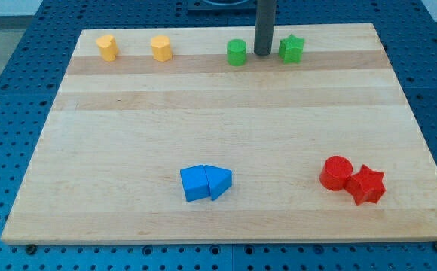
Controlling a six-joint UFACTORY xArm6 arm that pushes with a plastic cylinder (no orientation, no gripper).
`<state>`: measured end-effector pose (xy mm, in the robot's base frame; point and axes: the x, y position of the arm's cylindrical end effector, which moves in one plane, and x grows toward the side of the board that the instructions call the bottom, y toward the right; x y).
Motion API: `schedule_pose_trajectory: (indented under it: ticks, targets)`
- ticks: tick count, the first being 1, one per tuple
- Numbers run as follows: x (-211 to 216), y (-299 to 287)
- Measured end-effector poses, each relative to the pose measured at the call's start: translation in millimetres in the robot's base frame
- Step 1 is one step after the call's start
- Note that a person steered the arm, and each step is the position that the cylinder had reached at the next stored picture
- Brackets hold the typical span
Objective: Separate the red circle and red star from each other
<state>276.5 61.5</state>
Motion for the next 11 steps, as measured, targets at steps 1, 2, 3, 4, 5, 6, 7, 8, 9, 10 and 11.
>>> schedule_pose_trajectory:
  ticks: [1,2,3,4,5,6,7,8,9,10,11]
  targets:
    - [5.5,-8.7]
    - [24.8,-8.7]
    - [93.8,-3.8]
    - [149.0,71.8]
    - [179.0,119.9]
    - [222.1,136.5]
    - [275.2,168.1]
    - [280.5,163.6]
    - [266.4,167.6]
    - [258.3,153.1]
    - [258.7,113.9]
